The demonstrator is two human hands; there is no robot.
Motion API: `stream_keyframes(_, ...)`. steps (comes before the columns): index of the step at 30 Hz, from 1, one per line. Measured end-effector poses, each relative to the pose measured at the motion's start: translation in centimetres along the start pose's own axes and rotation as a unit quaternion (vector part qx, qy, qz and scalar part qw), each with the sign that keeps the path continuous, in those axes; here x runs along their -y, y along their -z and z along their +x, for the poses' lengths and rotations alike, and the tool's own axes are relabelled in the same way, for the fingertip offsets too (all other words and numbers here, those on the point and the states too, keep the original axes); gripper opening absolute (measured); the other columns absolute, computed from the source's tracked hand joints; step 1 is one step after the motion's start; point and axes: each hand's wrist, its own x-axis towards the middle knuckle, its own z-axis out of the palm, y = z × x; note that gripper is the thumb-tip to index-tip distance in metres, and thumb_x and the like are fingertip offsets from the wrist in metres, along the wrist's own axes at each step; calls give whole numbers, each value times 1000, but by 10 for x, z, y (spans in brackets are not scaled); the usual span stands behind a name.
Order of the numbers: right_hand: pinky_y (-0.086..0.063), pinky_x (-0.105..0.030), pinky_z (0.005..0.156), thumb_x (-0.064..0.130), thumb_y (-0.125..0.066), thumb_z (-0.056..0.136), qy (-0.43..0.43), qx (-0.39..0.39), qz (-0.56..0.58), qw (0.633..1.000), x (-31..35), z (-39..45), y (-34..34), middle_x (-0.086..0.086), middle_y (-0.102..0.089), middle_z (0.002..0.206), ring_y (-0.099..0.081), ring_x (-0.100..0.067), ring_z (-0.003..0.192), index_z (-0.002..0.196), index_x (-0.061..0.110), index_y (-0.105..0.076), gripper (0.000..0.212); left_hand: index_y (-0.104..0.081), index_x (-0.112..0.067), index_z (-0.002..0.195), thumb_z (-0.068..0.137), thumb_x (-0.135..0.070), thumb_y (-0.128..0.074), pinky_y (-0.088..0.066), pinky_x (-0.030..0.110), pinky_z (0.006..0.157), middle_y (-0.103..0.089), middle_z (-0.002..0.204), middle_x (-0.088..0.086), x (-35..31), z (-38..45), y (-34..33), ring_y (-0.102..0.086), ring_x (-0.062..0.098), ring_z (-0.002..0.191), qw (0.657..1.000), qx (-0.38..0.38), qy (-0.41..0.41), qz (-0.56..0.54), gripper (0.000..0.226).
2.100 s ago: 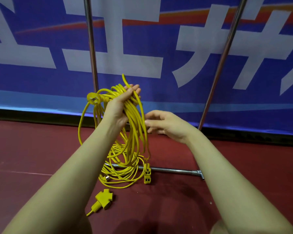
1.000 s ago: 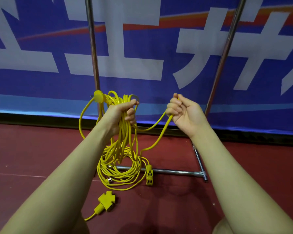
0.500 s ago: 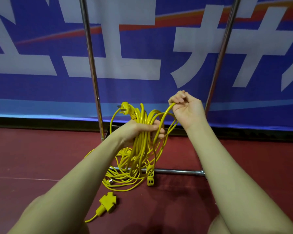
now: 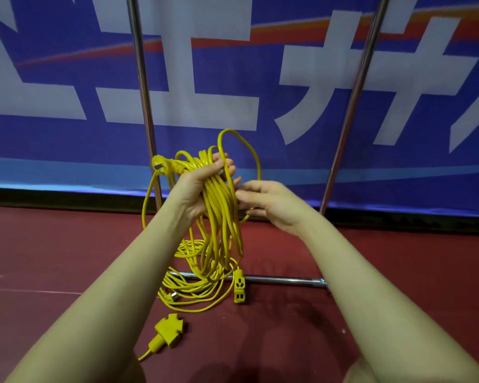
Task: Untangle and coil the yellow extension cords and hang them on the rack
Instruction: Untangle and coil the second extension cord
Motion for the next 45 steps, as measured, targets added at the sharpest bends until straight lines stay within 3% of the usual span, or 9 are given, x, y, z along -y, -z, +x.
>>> stream_keyframes(4,-46,-10,67,4,-66,85,86,-66,-76,991,-1,3,-14,0,-63,74,-58,2,64,80,14,-65,10,-59,-11,90,95,-3,-44,-59,33,67,-71,72,2,-5,-4,0,-70,13,67,1000,-7,-9,-5,17)
stream_keyframes(7,-49,-16,65,4,-59,90,129,-96,-89,983,4,2,-16,-1,-60,68,-56,-2,60,83,8,-64,10,-57,-7,106,96,-5,-42,-56,34,77,-74,88,7,-11,-6,3,-72,17,81,1000,0,-8,-7,19)
stream_keyframes(10,-37,-19,39,12,-44,100,148,-139,-44,978,14,-1,-14,2,-39,59,-36,-6,43,87,13,-58,19,-59,-8,104,98,-10,-38,-56,32,78,-74,91,7,-18,-10,7,-72,19,84,1000,9,-7,26,22)
stream_keyframes(14,-15,-16,37,20,-36,103,105,-176,20,979,22,0,-5,7,-29,50,-20,-5,39,86,14,-53,25,-58,-6,91,97,-9,-38,-45,17,44,-72,70,3,-22,-17,6,-53,6,39,996,-20,15,82,21)
stream_keyframes(17,-15,-15,35,22,-35,104,68,-184,129,972,26,1,-7,5,-28,49,-20,-4,36,85,9,-50,27,-57,-5,87,96,-8,-38,-40,15,39,-70,63,3,-22,-18,8,-45,6,33,991,-27,35,127,21)
stream_keyframes(24,-18,-16,29,21,-30,104,53,-136,483,863,38,6,-3,4,-31,45,-23,-5,32,77,11,-40,30,-59,-2,95,94,-2,-36,-57,29,69,-73,82,12,-8,-20,11,-72,19,75,977,25,122,176,23)
stream_keyframes(33,-34,-23,39,19,-27,104,76,-165,570,801,27,19,7,-2,-36,53,-32,-13,41,79,12,-37,29,-65,-6,90,86,-6,-50,-57,33,76,-69,76,7,17,-23,6,-70,19,71,962,89,192,175,16)
stream_keyframes(38,-54,-28,67,14,-39,101,45,-202,348,914,22,15,23,-13,-62,81,-60,-21,74,85,4,-54,24,-72,-4,83,77,-4,-61,-58,39,75,-52,59,4,15,-16,9,-57,11,55,970,86,141,178,12)
stream_keyframes(45,-51,-20,62,6,-45,96,3,-116,159,980,4,3,15,-10,-66,77,-62,-19,70,83,3,-62,21,-62,-8,84,84,-6,-48,-59,32,65,-55,62,-2,3,-10,5,-58,6,51,995,54,59,56,15)
